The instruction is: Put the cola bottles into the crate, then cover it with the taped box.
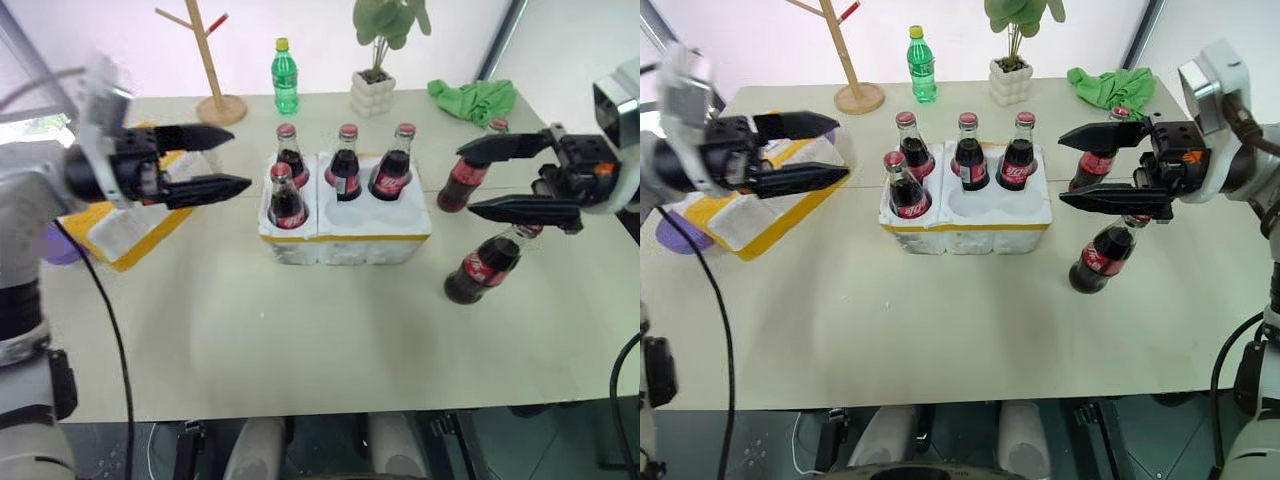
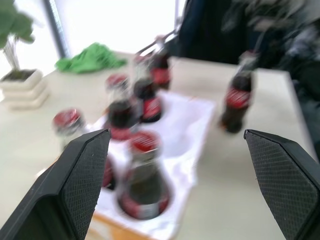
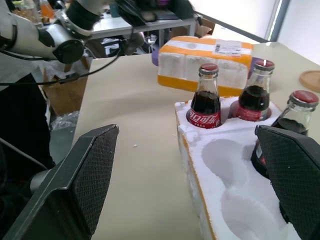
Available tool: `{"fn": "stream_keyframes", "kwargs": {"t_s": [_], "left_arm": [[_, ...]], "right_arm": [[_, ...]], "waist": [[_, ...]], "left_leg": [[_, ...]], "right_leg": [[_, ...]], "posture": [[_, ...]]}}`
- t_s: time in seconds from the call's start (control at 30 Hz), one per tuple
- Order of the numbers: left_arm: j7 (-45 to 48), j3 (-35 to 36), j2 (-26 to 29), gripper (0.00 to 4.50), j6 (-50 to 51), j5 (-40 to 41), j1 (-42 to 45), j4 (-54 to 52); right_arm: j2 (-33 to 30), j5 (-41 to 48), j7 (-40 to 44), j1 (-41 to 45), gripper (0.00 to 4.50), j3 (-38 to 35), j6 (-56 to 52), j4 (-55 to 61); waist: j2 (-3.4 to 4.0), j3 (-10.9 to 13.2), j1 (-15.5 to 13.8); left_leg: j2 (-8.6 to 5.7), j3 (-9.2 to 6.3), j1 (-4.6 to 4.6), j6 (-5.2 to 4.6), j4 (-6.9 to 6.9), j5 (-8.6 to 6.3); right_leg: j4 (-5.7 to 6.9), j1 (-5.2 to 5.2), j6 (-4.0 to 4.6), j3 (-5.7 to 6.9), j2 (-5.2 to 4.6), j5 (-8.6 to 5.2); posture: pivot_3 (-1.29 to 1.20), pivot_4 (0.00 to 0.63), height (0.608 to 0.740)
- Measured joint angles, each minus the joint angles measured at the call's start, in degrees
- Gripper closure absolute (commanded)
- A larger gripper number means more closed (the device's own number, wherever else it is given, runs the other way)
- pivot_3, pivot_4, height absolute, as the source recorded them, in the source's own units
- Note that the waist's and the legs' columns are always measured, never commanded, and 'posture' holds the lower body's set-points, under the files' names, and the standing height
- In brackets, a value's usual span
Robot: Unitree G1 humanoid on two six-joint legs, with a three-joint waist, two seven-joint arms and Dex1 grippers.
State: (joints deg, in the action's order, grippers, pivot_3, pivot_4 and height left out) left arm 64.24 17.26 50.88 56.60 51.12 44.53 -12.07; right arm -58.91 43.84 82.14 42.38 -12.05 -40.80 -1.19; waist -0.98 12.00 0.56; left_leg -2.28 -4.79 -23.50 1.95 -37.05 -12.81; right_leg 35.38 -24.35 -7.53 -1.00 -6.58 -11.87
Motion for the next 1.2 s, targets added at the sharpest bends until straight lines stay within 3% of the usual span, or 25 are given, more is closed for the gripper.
{"fn": "stream_keyframes", "kwargs": {"t_s": [0.1,0.23,0.5,0.6,0.7,0.83,1.03,1.2], "left_arm": [[-2.18,-0.27,-1.22,0.05,2.89,5.14,1.25,-3.40],[-3.26,-4.83,-4.71,0.05,2.49,5.69,0.99,-4.67],[-0.67,-12.33,-7.41,0.05,-3.17,0.42,1.13,0.58],[0.12,-13.90,-8.50,0.05,-4.53,-0.75,1.86,1.61],[0.84,-14.53,-9.08,0.05,-5.94,-1.96,2.07,2.47],[1.67,-15.77,-9.56,0.05,-6.57,-2.89,2.37,2.60],[1.99,-16.52,-10.35,0.05,-7.20,-4.08,2.40,3.07],[2.08,-17.84,-11.37,0.05,-7.54,-5.23,2.75,3.65]], "right_arm": [[-1.40,-0.41,-0.79,-1.52,0.00,-1.35,0.06,-0.39],[-4.60,-0.61,-1.76,-5.61,0.00,-5.30,-0.26,-1.34],[-6.41,1.40,-7.57,-20.49,0.00,-22.76,-6.75,-0.19],[-4.68,0.08,-7.55,-32.09,0.00,-29.72,-5.26,4.71],[0.96,-1.07,-8.83,-39.62,0.00,-32.98,-2.88,5.55],[6.26,-2.81,-12.96,-44.96,0.00,-35.19,1.14,5.91],[11.27,-4.29,-15.65,-49.60,0.00,-32.67,5.13,7.51],[15.62,-7.42,-19.58,-48.95,0.00,-24.88,10.38,9.17]], "waist": [[0.00,0.00,0.22],[0.00,0.00,0.24],[0.00,0.00,0.16],[-0.07,-0.03,0.11],[-0.06,-0.03,0.17],[-0.05,-0.03,0.30],[-0.04,-0.03,0.45],[-0.06,-0.04,0.27]], "left_leg": [[-0.01,0.03,0.01,0.00,0.00,0.00],[-0.01,0.03,0.03,0.00,0.03,0.00],[0.00,0.09,0.04,-0.01,0.02,0.00],[0.01,0.09,0.04,-0.04,0.02,-0.01],[-0.01,0.14,0.05,-0.04,-0.04,-0.01],[0.02,0.18,0.14,-0.04,-0.03,-0.01],[0.02,0.20,0.15,-0.04,-0.04,-0.01],[0.04,0.16,0.15,-0.04,-0.04,-0.01]], "right_leg": [[-0.05,0.02,0.01,-0.01,-0.01,0.00],[0.00,0.01,0.01,-0.01,0.02,0.01],[-0.02,0.02,0.22,-0.06,0.03,-0.08],[-0.06,0.06,0.19,-0.06,0.06,-0.08],[-0.11,0.11,0.20,-0.11,0.02,-0.07],[-0.09,0.15,0.21,-0.16,0.05,-0.06],[-0.10,0.15,0.21,-0.19,0.04,-0.05],[-0.10,0.16,0.22,-0.18,0.08,-0.06]], "posture": [[0.00,0.150,0.740],[0.00,0.150,0.740],[0.00,0.150,0.740],[0.00,0.150,0.740],[0.00,0.150,0.740],[0.00,0.150,0.740],[0.00,0.150,0.740],[0.00,0.150,0.740]]}}
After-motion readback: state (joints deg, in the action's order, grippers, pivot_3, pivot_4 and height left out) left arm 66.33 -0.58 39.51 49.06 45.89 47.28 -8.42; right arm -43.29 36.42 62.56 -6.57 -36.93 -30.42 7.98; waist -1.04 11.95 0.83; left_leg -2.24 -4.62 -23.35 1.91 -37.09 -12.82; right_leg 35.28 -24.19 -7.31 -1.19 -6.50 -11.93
